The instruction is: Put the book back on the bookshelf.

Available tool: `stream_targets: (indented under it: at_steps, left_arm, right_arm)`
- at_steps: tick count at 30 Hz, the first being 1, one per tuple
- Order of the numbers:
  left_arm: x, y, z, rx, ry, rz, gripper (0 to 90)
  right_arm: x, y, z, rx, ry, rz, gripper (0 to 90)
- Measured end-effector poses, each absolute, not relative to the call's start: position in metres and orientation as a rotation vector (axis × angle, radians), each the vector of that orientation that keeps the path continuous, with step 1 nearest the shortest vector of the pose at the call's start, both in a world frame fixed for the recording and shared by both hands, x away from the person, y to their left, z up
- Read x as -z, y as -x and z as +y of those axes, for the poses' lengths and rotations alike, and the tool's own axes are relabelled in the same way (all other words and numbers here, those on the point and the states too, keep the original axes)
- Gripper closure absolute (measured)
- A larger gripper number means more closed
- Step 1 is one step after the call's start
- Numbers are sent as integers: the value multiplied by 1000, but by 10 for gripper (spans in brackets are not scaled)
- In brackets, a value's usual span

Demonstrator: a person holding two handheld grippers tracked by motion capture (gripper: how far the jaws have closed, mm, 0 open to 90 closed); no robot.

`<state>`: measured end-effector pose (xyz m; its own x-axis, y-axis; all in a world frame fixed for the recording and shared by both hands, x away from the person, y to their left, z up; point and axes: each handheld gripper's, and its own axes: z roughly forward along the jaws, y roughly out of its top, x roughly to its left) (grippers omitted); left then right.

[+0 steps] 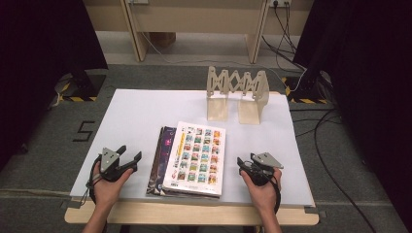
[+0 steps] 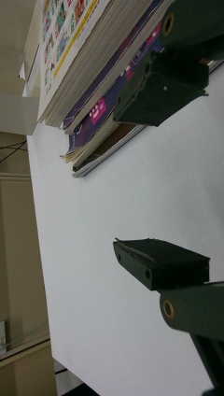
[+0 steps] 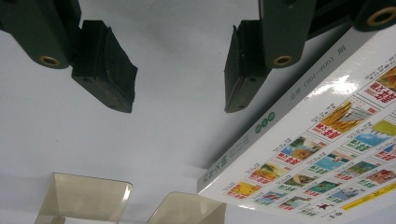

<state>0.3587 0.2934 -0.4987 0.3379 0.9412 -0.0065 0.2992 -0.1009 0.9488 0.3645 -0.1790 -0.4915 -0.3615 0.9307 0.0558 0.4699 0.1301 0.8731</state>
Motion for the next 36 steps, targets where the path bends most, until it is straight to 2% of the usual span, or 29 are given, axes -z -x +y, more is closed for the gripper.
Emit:
stream_targets:
  at_steps: [11, 16, 25, 28, 36]
  left_arm:
    - [498, -365, 295, -751, -1636, 1177, 332]
    - [487, -369, 288, -686, -1648, 1131, 341]
    - [465, -374, 261, -589, -1716, 1062, 358]
    - [462, -380, 249, -558, -1728, 1046, 407]
    - [459, -399, 222, -450, -1834, 1023, 402]
  right_arm:
    - [463, -360, -172, -1243, -1330, 1899, 478]
    - [447, -360, -160, -1255, -1310, 1913, 483]
    - [453, -365, -145, -1237, -1400, 2012, 481]
    - [455, -369, -139, -1216, -1416, 2059, 474]
    - [458, -385, -123, -1192, -1441, 2158, 452]
